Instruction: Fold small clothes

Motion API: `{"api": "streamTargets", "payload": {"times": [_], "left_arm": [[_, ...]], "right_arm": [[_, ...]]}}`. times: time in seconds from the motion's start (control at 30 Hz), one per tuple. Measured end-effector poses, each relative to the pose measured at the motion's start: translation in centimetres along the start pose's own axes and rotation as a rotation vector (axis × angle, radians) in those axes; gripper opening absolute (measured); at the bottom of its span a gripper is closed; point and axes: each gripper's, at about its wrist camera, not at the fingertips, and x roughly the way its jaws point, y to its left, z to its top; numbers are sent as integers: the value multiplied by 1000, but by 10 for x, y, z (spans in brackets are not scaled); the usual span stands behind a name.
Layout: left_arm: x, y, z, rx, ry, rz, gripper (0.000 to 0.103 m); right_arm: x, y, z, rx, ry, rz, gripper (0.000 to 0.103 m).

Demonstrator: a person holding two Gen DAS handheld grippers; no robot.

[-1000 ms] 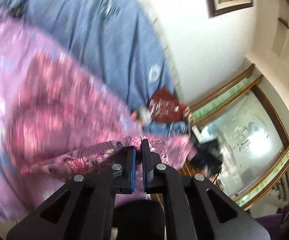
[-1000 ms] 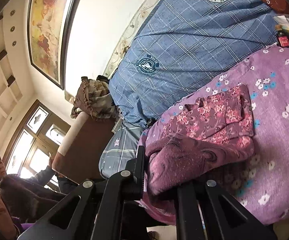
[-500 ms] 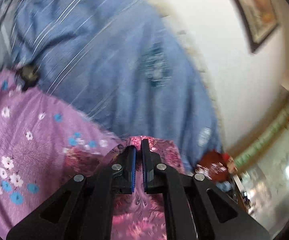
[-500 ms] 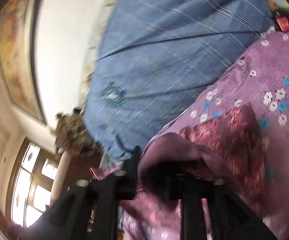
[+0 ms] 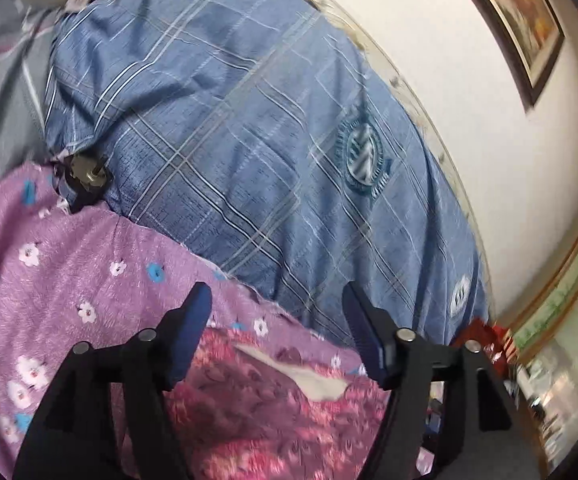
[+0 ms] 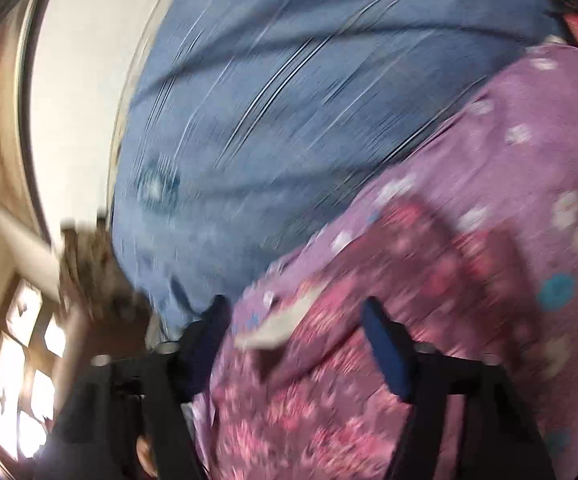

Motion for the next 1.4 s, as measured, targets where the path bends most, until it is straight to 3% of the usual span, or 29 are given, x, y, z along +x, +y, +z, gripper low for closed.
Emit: {"api": "streamTargets", "payload": {"times": [0.03,0.1,0.23,0.33,0.43,0.5,0.57,0.63,0.7,0.93,1.13,1.17,1.23,1.27,1.4], "left_arm": [[0,-6,-4,21,49,50,72],[0,-13,-14,53,119,83,72],[-6,-15,-54,114,208,180,72],[1,-13,-71,156,246,244,72],[12,-8,-78,256,243,337,72],[18,1,-76,271,242,404,72],[21,16,-68,202,247,411,72],[18,29,-60,120,246,400,72],[15,35,-56,85,240,393,72],[17,30,-60,88,291,387,72],[19,29,-58,95,313,376,72],[20,30,-57,96,318,374,72],[20,31,-56,101,329,370,72],[20,32,-56,104,333,370,72],[17,35,-52,116,329,378,72]], "right_arm": [[14,9,-7,-20,58,-3,44],[41,30,-31,-81,161,-29,41],[80,58,-70,-184,262,-90,40],[113,68,-77,-181,335,-120,40],[146,72,-63,-223,317,-247,40],[151,71,-45,-196,264,-249,41],[139,76,-26,-156,173,-225,44],[117,94,-13,-196,69,-172,43],[105,112,-8,-253,36,-163,48],[170,153,-16,-405,341,-215,51],[242,171,-53,-587,515,-330,49],[249,168,-58,-619,536,-366,45],[260,163,-65,-658,586,-424,28],[261,160,-69,-661,612,-436,14],[247,171,-70,-691,562,-423,6]]}}
